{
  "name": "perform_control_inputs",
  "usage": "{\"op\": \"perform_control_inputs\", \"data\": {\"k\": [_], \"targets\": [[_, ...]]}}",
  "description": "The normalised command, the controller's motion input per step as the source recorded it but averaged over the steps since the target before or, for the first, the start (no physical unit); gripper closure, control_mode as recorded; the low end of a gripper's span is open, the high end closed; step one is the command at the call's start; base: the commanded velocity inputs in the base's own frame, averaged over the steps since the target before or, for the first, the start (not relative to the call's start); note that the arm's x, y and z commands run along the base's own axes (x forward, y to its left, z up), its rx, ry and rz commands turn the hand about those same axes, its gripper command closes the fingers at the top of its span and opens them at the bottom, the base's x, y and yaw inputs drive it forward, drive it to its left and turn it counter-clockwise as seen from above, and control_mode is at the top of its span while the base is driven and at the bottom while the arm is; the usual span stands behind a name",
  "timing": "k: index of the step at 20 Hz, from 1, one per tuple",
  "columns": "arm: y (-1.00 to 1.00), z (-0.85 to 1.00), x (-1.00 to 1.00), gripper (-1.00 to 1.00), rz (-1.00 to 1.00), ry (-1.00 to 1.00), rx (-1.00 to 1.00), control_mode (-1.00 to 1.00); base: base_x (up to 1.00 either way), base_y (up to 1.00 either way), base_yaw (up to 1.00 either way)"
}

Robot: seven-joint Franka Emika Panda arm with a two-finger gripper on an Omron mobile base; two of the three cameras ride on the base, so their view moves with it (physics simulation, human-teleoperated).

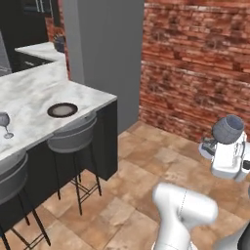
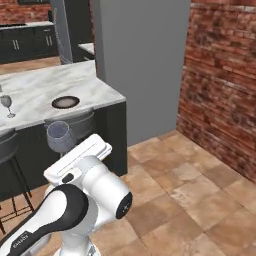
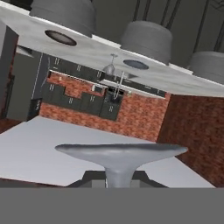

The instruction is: Retrieve the wine glasses from the counter and place one next to each plate.

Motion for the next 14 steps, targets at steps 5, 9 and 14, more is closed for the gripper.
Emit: {"op": "perform_control_inputs", "data": {"k": [5, 9, 14], "targets": [[0.00, 0.00, 0.00, 1.00, 0.00, 0.00, 0.00, 1.00, 1.00, -0.50, 0.32], [0.00, 0.00, 0.00, 1.00, 0.00, 0.00, 0.00, 1.00, 1.00, -0.19, 0.40], [0.00, 0.00, 0.00, 1.00, 0.00, 0.00, 0.00, 1.00, 1.00, -0.20, 0.63]]}}
